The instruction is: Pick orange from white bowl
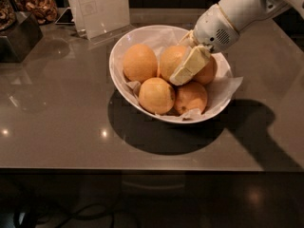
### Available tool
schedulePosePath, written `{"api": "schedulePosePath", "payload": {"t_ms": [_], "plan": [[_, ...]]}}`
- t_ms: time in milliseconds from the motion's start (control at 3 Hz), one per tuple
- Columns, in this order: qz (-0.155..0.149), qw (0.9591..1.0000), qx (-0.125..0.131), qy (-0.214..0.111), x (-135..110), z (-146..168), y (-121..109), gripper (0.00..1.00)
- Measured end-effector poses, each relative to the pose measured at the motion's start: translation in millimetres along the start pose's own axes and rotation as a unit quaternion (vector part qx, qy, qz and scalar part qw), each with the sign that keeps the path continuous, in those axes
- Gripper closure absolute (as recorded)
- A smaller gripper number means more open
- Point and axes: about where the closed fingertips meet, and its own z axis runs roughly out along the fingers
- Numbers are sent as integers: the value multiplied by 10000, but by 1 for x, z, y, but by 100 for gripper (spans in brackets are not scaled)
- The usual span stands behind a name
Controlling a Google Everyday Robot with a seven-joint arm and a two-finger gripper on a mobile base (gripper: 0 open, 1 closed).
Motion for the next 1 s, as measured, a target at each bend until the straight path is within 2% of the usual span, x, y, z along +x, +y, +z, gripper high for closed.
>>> {"api": "schedulePosePath", "payload": {"t_ms": [333, 667, 1000], "plan": [[0, 10000, 0, 0, 0, 0, 0, 89], [-1, 10000, -1, 0, 0, 0, 0, 100], [-125, 9999, -112, 34, -6, 3, 3, 100]]}}
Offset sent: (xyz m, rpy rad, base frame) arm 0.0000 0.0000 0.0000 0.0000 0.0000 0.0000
